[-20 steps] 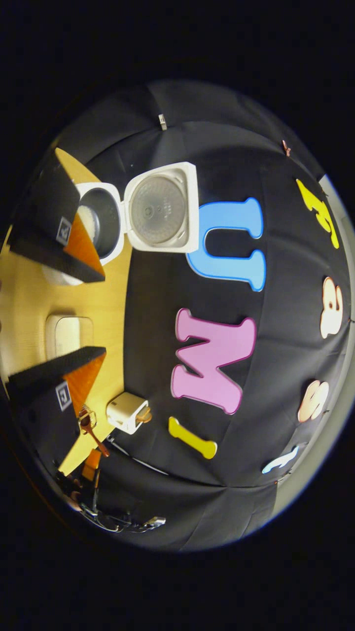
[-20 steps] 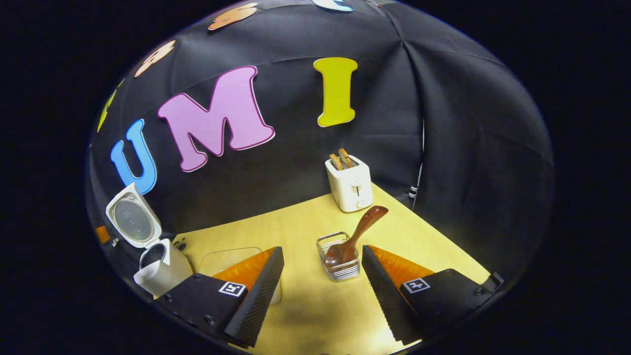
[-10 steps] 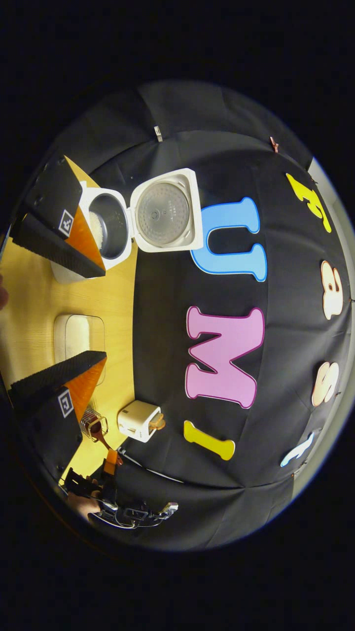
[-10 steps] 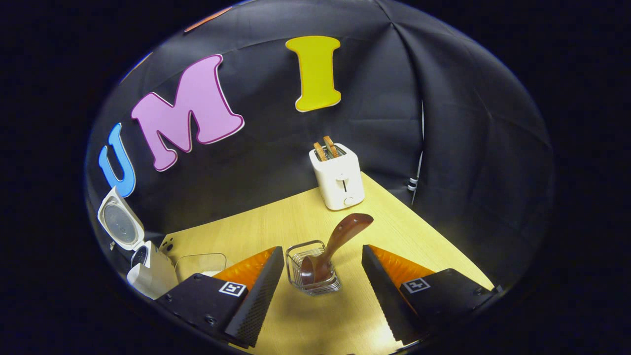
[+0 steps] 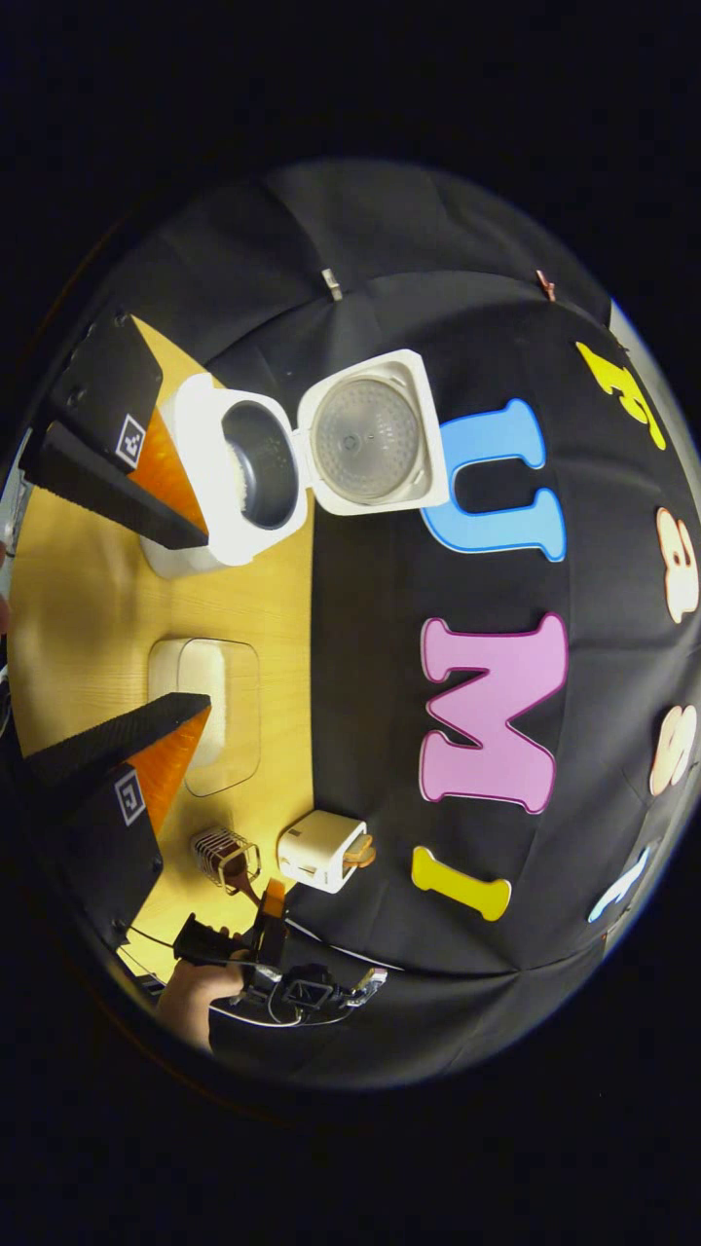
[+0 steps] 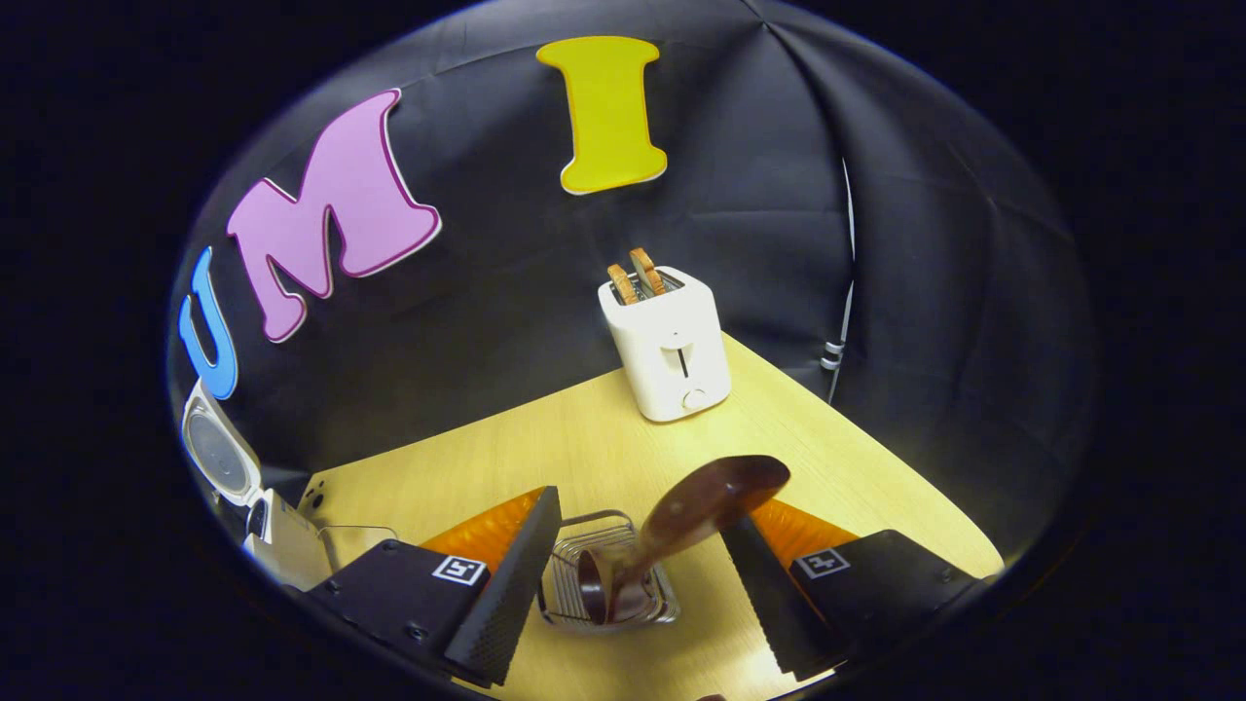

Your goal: Close the left gripper, press the button to open the rice cooker; take a wooden spoon from the chopstick holder with the right hand, scoop a spoonful of rice and pour it into the rice cooker, then put the wooden spoon back into the chopstick holder.

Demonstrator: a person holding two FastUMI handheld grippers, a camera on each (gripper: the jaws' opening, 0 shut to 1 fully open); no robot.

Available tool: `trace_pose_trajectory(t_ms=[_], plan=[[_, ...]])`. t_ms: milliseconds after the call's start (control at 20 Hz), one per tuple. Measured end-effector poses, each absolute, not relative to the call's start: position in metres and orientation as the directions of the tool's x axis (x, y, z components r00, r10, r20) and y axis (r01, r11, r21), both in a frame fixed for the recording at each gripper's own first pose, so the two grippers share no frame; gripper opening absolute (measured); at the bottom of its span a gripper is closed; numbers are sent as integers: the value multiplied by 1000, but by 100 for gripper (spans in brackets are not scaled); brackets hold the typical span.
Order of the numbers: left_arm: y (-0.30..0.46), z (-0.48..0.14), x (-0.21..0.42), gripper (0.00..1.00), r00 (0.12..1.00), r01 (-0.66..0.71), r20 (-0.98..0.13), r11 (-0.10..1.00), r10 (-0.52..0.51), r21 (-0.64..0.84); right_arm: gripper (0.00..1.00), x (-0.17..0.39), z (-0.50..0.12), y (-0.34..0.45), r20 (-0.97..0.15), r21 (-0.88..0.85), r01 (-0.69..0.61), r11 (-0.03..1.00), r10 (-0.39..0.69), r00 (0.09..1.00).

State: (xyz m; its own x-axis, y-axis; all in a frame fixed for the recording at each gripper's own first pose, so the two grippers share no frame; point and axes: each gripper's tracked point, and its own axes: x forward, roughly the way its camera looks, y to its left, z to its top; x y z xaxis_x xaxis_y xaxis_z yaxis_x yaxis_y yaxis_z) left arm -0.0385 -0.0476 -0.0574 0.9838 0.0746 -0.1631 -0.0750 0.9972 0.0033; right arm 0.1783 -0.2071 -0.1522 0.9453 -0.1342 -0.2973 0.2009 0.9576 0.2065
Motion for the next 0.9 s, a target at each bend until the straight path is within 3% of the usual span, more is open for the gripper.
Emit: trace_pose_trajectory(t_ms=[200, 250, 350, 400, 450, 500, 550, 600, 650, 700, 750, 900], plan=[[-50, -66, -38, 96, 979, -72, -188, 997, 76, 30, 97, 193, -165, -204, -303, 190, 200, 961, -136, 943], [-52, -69, -38, 96, 978, -67, -196, 997, 73, 34, 75, 195, -168, -202, -314, 193, 202, 960, -135, 940], [-58, -72, -35, 96, 977, -53, -204, 998, 59, 36, 55, 197, -170, -197, -320, 212, 188, 959, -114, 941], [-63, -72, -34, 96, 978, -45, -204, 998, 52, 39, 55, 200, -168, -196, -316, 229, 184, 956, -106, 943], [-67, -71, -33, 96, 978, -34, -205, 998, 43, 46, 66, 203, -167, -197, -312, 244, 183, 952, -101, 945], [-70, -72, -31, 96, 978, -23, -204, 998, 34, 55, 46, 207, -170, -199, -314, 253, 184, 950, -100, 944], [-72, -71, -31, 96, 978, -16, -205, 998, 30, 69, 60, 208, -171, -201, -320, 258, 183, 949, -95, 943], [-73, -73, -31, 95, 978, -10, -206, 997, 26, 82, 26, 211, -176, -204, -336, 263, 190, 946, -95, 937], [-74, -73, -32, 94, 978, -5, -207, 996, 24, 93, 33, 213, -176, -206, -337, 278, 197, 940, -97, 937], [-74, -73, -32, 95, 978, 0, -205, 995, 21, 102, 10, 214, -172, -205, -337, 290, 195, 937, -91, 937], [-74, -72, -33, 95, 979, 3, -204, 994, 20, 108, 24, 212, -169, -203, -335, 299, 184, 936, -77, 939], [-69, -71, -33, 95, 982, -10, -189, 996, 27, 90, 21, 208, -168, -197, -360, 260, 159, 952, -57, 931]])
